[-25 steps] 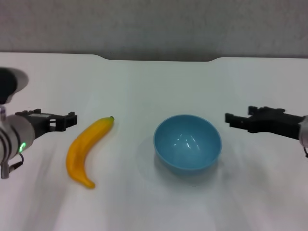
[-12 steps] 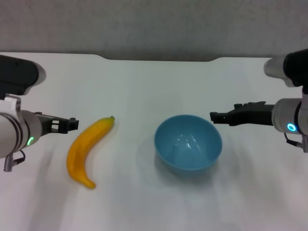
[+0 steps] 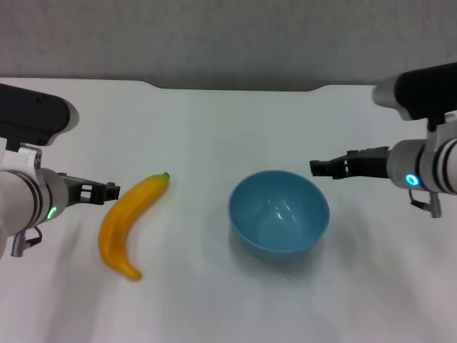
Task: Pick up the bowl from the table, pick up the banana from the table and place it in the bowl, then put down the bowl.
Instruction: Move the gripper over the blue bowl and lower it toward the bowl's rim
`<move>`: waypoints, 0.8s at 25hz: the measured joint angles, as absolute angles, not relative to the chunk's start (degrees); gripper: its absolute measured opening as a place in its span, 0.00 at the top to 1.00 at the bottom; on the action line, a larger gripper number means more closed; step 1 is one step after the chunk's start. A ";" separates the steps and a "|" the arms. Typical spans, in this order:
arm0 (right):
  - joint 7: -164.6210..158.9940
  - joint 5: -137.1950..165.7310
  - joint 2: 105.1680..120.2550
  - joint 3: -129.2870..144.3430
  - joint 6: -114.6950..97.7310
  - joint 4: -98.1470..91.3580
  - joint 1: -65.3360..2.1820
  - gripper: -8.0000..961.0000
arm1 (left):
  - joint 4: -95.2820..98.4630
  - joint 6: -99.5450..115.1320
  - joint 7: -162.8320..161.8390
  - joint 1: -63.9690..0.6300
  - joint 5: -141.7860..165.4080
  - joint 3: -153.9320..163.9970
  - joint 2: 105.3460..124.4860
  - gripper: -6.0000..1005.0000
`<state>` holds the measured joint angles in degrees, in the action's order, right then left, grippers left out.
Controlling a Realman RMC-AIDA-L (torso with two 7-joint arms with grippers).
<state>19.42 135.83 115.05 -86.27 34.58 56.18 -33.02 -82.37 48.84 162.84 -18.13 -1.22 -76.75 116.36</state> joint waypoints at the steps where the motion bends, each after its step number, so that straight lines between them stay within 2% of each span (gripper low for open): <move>1: 18.77 135.71 115.08 -85.72 34.59 55.58 -33.67 0.12 | -82.35 48.78 162.85 -18.13 -1.22 -76.74 116.36 0.12; 20: 14.37 133.43 114.91 -81.41 38.45 53.09 -35.53 0.12 | -80.83 47.92 162.87 -18.25 -1.44 -76.72 116.46 0.12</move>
<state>14.37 133.43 114.91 -81.41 38.45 53.09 -35.53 -80.83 47.92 162.87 -18.25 -1.44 -76.72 116.46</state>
